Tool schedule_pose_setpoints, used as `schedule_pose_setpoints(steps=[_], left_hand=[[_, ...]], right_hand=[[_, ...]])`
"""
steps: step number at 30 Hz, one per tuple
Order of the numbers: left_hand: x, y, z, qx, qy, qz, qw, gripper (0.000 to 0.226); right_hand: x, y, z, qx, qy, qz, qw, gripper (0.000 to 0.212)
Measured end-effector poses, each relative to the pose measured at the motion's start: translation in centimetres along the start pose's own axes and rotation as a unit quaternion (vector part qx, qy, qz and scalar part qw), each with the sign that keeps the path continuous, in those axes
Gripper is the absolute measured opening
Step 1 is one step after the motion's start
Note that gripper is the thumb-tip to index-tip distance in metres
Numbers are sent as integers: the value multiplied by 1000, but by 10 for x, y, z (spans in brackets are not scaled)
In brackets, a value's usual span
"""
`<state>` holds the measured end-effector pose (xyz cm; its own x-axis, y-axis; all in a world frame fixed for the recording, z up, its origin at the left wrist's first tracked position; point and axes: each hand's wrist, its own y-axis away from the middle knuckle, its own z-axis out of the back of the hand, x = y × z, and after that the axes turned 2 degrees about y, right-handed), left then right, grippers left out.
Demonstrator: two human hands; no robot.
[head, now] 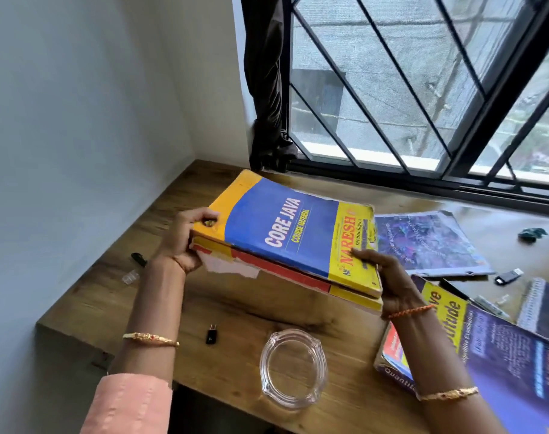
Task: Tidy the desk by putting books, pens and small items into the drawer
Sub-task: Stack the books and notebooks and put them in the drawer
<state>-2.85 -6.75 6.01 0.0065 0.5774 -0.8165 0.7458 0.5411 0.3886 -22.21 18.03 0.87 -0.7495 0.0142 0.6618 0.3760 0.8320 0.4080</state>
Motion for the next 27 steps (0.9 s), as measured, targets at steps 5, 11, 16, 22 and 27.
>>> schedule_pose_setpoints(steps=[5, 11, 16, 22, 27], left_hand=[[37, 4, -1, -31, 161, -87, 983, 45], [92, 40, -58, 48, 183, -37, 981, 76], [96, 46, -118, 14, 152, -90, 984, 39], [120, 56, -137, -28, 184, -103, 977, 24], [123, 82, -141, 48, 194, -126, 972, 49]], right_hand=[[-6, 7, -13, -10, -57, 80, 995, 58], [-3, 16, -11, 2, -87, 149, 985, 21], [-7, 37, -5, 6, -54, 152, 987, 34], [-13, 68, 19, 4, -30, 129, 991, 58], [15, 104, 45, 51, -66, 195, 977, 44]])
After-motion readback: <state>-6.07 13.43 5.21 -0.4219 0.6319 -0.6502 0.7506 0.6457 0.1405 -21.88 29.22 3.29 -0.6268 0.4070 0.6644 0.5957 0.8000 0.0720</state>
